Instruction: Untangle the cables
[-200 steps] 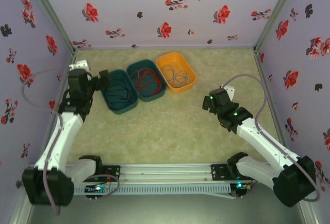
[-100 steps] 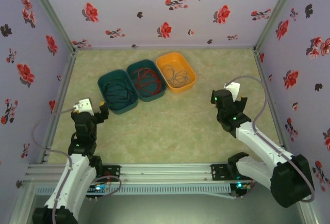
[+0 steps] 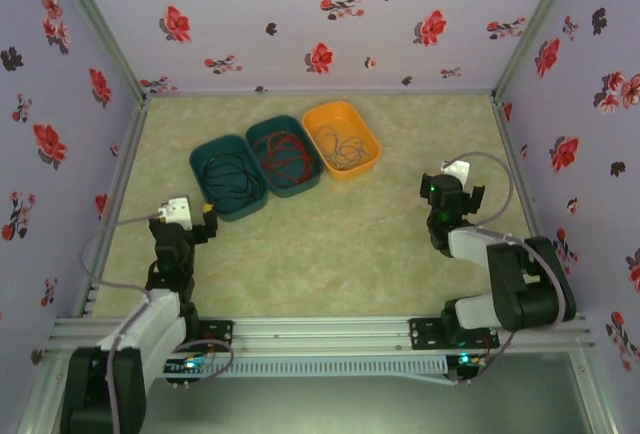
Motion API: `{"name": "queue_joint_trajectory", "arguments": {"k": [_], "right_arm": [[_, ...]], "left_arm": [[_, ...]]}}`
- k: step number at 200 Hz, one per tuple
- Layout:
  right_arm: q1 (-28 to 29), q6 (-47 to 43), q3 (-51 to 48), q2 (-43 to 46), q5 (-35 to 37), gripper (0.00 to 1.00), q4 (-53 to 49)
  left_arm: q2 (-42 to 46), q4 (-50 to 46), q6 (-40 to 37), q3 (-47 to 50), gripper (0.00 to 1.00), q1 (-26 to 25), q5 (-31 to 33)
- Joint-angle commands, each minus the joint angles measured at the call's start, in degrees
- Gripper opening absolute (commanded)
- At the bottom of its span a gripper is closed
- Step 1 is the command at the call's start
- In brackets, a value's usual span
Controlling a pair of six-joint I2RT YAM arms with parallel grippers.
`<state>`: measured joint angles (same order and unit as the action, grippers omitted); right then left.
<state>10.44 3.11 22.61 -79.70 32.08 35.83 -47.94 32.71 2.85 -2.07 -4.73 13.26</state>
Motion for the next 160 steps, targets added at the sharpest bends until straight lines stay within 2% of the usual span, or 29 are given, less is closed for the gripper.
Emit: {"name": "queue_joint_trajectory", "arguments": {"k": [1,34,49,65,93,133,146,160], "right_arm": [[-1.3,-2.2,-0.2,-2.5,-3.9,0.99,10.3],[-4.3,-0.3,-1.0,-4.9,-9.3,0.99,12.6],[-5.1,0.3,-1.9,-6.5,-10.5,0.99,15.9],[-6.1,1.2,-2.2,-6.8,-12.2,0.99,15.8],[-6.3,0.7,-2.2,-10.0,-14.5,0.99,19.1],[-6.6,0.8,-1.9,-9.6,-15.0,0.99,17.9],[-6.6,0.8,-1.8,-9.6,-15.2,0.99,17.8],[-6.6,0.8,-1.8,-9.7,-15.2,0.99,17.7]], "left_arm": [[-7.5,11.1,0.9,-3.3,1.00,0.5,-4.1],[-21.4,24.7,0.0,-5.7,1.00,0.7,-7.2],[-20.7,17.6,-0.6,-8.6,1.00,1.0,-7.9],[-23.1,23.5,-3.1,-7.4,1.00,1.3,-8.0],[-25.9,24.1,-5.2,-9.0,1.00,2.4,-10.0],[-41.4,36.0,-3.9,-11.2,1.00,4.8,-12.9],[-39.4,30.3,-3.3,-12.4,1.00,5.5,-13.3],[-40.5,29.5,-2.6,-13.9,1.00,6.0,-13.4]]}}
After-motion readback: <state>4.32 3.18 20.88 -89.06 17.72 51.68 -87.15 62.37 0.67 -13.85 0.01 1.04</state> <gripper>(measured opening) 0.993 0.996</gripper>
